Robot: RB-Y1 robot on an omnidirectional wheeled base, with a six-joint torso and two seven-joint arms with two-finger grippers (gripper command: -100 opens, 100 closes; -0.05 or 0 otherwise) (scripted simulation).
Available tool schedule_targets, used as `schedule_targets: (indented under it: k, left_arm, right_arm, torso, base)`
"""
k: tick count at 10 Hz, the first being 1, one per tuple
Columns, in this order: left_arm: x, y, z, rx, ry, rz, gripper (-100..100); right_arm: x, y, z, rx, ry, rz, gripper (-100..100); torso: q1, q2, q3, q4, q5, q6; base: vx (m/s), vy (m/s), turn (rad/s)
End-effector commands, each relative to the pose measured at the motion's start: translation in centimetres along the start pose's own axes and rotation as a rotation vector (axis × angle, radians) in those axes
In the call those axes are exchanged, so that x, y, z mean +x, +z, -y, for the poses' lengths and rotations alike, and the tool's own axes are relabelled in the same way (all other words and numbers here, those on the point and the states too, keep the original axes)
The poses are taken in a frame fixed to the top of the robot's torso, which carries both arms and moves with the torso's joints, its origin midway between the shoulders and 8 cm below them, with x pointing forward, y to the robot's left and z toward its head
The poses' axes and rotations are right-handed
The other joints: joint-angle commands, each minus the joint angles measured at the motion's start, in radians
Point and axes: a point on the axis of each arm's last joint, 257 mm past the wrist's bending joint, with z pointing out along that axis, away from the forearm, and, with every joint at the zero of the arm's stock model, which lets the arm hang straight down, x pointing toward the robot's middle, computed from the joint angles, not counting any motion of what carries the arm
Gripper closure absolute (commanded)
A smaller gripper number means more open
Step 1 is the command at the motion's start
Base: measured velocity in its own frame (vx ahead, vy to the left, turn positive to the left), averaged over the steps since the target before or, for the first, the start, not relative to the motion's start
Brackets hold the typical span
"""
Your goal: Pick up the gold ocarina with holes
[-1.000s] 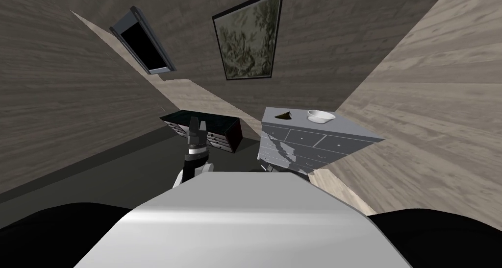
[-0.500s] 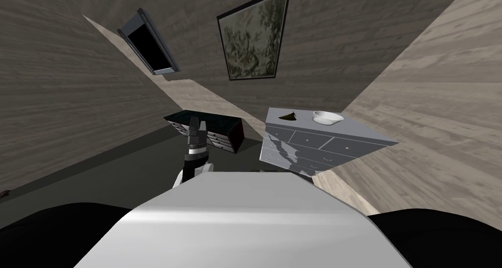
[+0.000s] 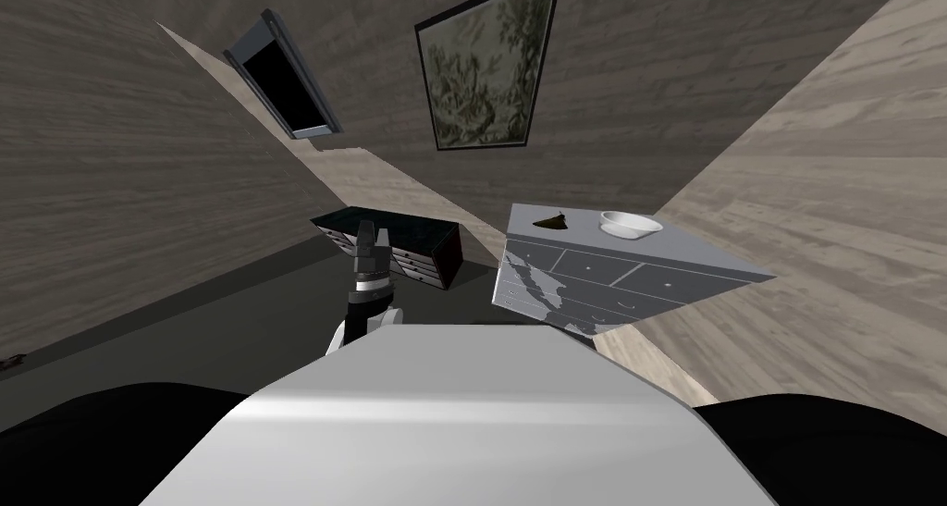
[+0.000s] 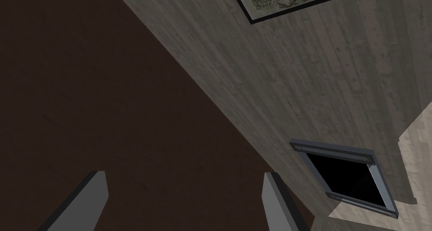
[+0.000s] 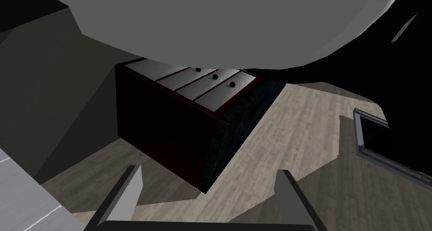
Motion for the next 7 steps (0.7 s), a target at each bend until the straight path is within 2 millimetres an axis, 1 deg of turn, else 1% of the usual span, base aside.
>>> schedule_targets:
  k: [1, 2, 4, 5, 6, 7]
  left_arm:
    - [0.0, 0.0, 0.0, 0.000, 0.000, 0.000, 0]
    - [0.0, 0.0, 0.0, 0.000, 0.000, 0.000, 0]
    - [0.0, 0.0, 0.0, 0.000, 0.000, 0.000, 0]
    - [0.0, 0.0, 0.0, 0.000, 0.000, 0.000, 0]
    - [0.0, 0.0, 0.0, 0.000, 0.000, 0.000, 0]
    - [0.0, 0.0, 0.0, 0.000, 0.000, 0.000, 0]
  right_arm:
    - [2.2, -1.2, 2.2, 0.064, -0.024, -0.066, -100]
    - [2.6, -1.6, 2.6, 0.076, -0.026, -0.081, -100]
    - [2.7, -2.8, 3.8, 0.114, -0.052, -0.110, -100]
    - [4.7, -4.1, 5.6, 0.164, -0.069, -0.168, -100]
    - [4.9, -5.1, 6.4, 0.190, -0.082, -0.190, -100]
    - [4.9, -5.7, 6.8, 0.206, -0.092, -0.202, -100]
  torso:
    - [0.000, 0.000, 0.000, 0.000, 0.000, 0.000]
    - [0.003, -0.002, -0.001, 0.000, 0.000, 0.000]
    - [0.002, -0.002, -0.001, 0.000, 0.000, 0.000]
    - [0.000, 0.000, 0.000, 0.000, 0.000, 0.000]
    - [0.003, -0.002, -0.001, 0.000, 0.000, 0.000]
    - [0.003, -0.003, -0.002, -0.001, 0.001, 0.000]
  base:
    - [0.043, 0.067, 0.117]
    - [0.061, 0.080, 0.045]
    - [0.024, 0.023, -0.013]
    - [0.044, 0.073, 0.121]
    - [0.065, 0.070, 0.053]
    - [0.042, 0.026, -0.017]
